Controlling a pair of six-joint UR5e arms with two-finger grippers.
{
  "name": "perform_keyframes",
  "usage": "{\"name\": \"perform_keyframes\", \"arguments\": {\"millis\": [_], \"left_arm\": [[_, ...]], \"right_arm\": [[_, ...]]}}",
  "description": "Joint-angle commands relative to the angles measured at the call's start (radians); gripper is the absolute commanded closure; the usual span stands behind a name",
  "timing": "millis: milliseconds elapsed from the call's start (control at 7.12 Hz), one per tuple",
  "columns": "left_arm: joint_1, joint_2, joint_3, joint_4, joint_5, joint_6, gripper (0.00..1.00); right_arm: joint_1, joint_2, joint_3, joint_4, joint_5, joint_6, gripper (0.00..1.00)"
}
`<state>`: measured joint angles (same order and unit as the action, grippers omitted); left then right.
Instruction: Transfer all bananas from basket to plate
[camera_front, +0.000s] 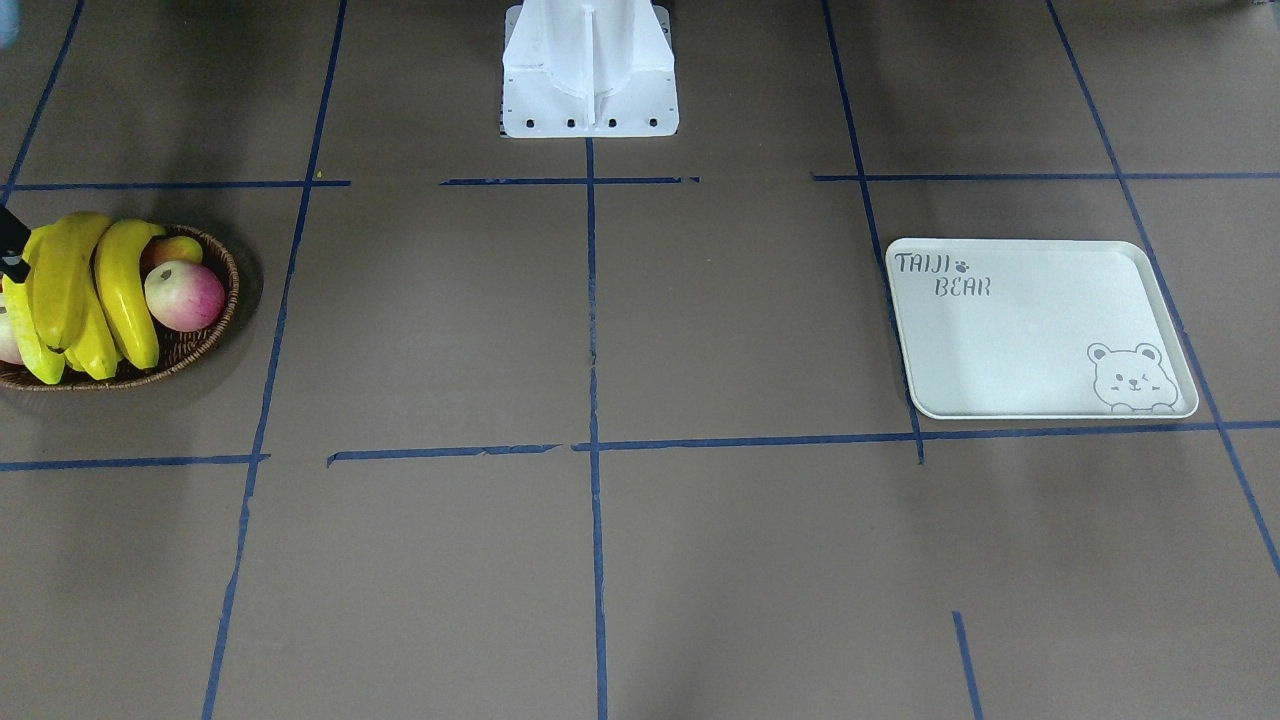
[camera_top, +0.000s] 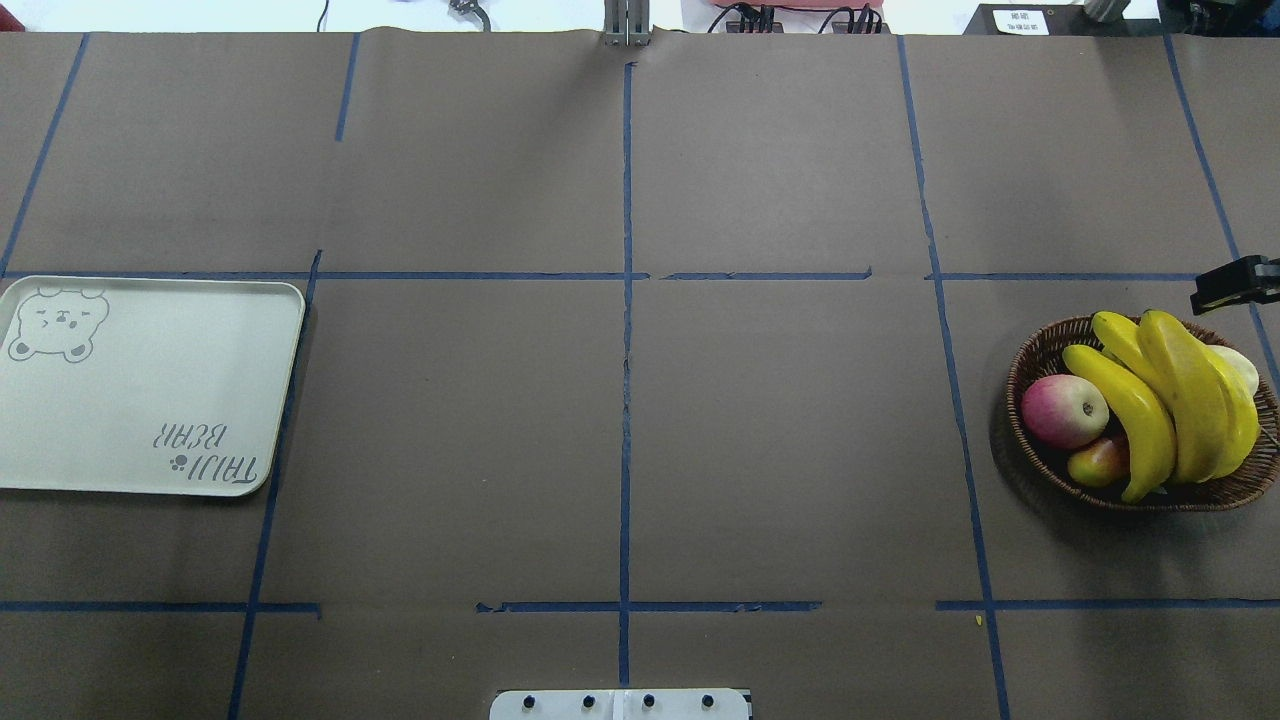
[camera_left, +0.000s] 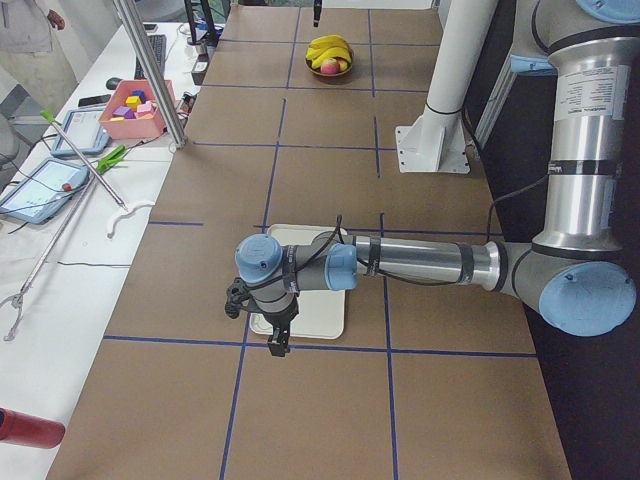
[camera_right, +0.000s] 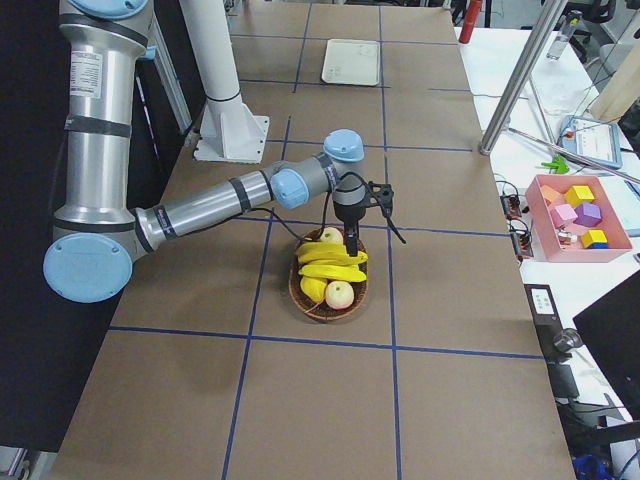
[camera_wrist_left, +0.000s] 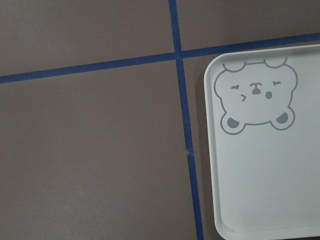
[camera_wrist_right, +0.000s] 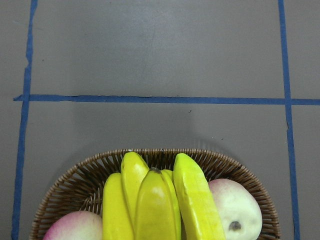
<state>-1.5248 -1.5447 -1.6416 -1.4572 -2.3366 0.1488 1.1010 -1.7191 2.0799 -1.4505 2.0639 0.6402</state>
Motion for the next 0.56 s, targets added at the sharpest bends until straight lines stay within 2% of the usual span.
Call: {"name": "perform_keyframes", "arguments": {"millis": [0,281,421], "left_arm": [[0.000,0.000,-0.001,0.000,0.000,0.000,0.00],[0.000,0.002,0.000,0.000,0.000,0.000,0.00],[0.000,0.003,0.000,0.000,0.000,0.000,0.00]], "right_arm": [[-0.079,-0.069,0.074,0.018,-0.039,0.027,0.01],[-0.186,-0.074,0.072,0.024,-0.123,0.130,0.04],[-0.210,-0.097,0.068,0.024,-0.126,0.130,0.09]]}}
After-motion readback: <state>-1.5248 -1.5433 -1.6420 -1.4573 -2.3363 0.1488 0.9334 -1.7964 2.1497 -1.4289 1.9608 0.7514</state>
